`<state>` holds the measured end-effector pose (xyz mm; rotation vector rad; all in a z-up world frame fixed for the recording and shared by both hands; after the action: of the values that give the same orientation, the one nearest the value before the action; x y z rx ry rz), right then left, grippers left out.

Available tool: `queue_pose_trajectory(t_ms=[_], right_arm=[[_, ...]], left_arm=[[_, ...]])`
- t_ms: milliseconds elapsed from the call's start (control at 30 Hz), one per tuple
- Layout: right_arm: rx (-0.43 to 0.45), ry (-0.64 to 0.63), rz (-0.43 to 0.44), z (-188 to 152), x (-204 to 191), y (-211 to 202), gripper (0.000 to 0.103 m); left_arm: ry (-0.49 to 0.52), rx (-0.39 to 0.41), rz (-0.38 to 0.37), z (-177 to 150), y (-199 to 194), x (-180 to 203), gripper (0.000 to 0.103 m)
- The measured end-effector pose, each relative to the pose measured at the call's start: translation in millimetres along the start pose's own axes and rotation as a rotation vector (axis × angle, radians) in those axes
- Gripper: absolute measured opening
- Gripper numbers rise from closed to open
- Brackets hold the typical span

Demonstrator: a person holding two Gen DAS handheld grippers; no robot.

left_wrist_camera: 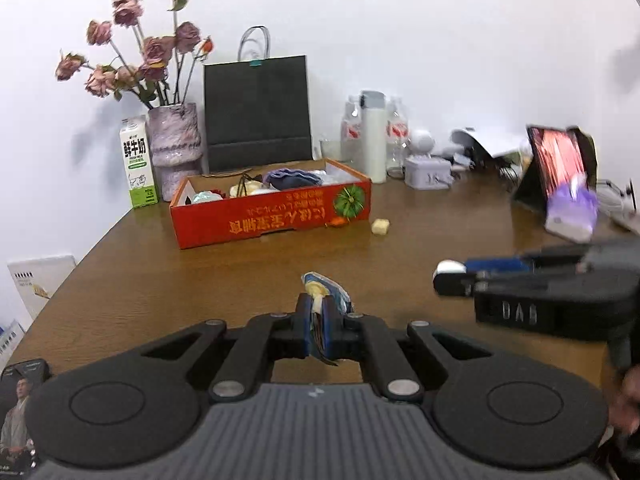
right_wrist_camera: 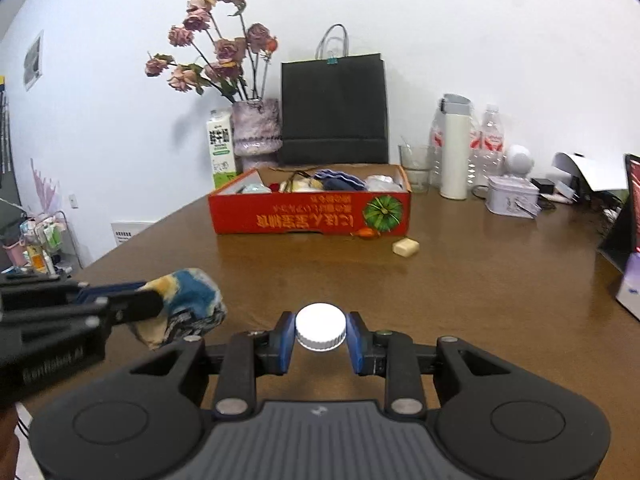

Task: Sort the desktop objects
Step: 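Carry the white cap with the right tool while the left tool carries the wrapper over the box, then open the right tool dropping the cap while the left tool drops the wrapper into the box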

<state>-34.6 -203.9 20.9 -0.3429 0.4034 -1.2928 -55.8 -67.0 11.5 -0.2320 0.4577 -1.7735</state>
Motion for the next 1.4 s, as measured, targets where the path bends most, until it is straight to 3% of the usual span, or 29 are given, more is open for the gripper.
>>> queue_pose_trajectory(t_ms=[200, 400, 533, 667, 800, 900, 1033, 1100, 1200, 1267, 1367, 1400], right_arm=[[0.035, 0.003, -0.004, 5.2, 1.1, -14.2, 0.026], [0.014, 0.01, 0.001, 4.1, 0.5, -0.1, 0.026], [0.006, 0.02, 0.0, 20.6, 9.9, 17.9, 0.026], [0.07, 0.028, 0.017, 74.1, 24.6, 38.6, 0.026], [0.107, 0.024, 0.019, 133.1, 41.8, 77.5, 0.026], [0.091, 0.079, 0.075, 168.3, 59.5, 117.7, 0.026], [0.002, 0.176, 0.133, 196.9, 84.0, 185.1, 0.026], [-0.076, 0.196, 0.104, 199.7, 95.4, 222.4, 0.026], [-0.164, 0.191, 0.034, 196.5, 109.7, 265.5, 0.027], [-0.215, 0.18, 0.03, 190.8, 109.2, 285.7, 0.028], [-0.244, 0.108, -0.037, 186.6, 103.0, 300.7, 0.037], [-0.232, 0.091, -0.048, 187.1, 99.7, 300.9, 0.041]], left_arm=[[0.015, 0.017, -0.002, -1.4, -2.4, 6.1, 0.007], [-0.051, -0.005, 0.008, 3.3, 11.6, -13.1, 0.007], [-0.118, 0.02, 0.024, 31.8, 31.4, -40.4, 0.007], [-0.177, 0.06, 0.042, 75.9, 64.7, -69.1, 0.007], [-0.194, 0.056, 0.104, 109.7, 124.6, -98.1, 0.007], [-0.215, 0.032, 0.155, 131.3, 172.9, -124.8, 0.007], [-0.247, -0.069, 0.179, 142.6, 242.9, -157.1, 0.007], [-0.26, -0.158, 0.162, 139.7, 270.9, -166.6, 0.007], [-0.258, -0.216, 0.173, 134.0, 295.6, -176.0, 0.008], [-0.237, -0.238, 0.167, 128.9, 302.3, -176.2, 0.016], [-0.276, -0.212, 0.132, 128.5, 298.0, -180.9, 0.058], [-0.292, -0.208, 0.134, 130.5, 296.7, -183.8, 0.059]])
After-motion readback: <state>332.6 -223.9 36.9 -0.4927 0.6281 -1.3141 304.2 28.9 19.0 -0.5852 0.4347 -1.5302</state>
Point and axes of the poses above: each gripper's, at about its wrist camera, not at the fingertips, and y roughly the way its jaws point, x to its right, z to its top, the point moved 9 cm from there along y, roughly the way its jaws point, and after that the axes turned 2 degrees about z, right-handed, at the moved point
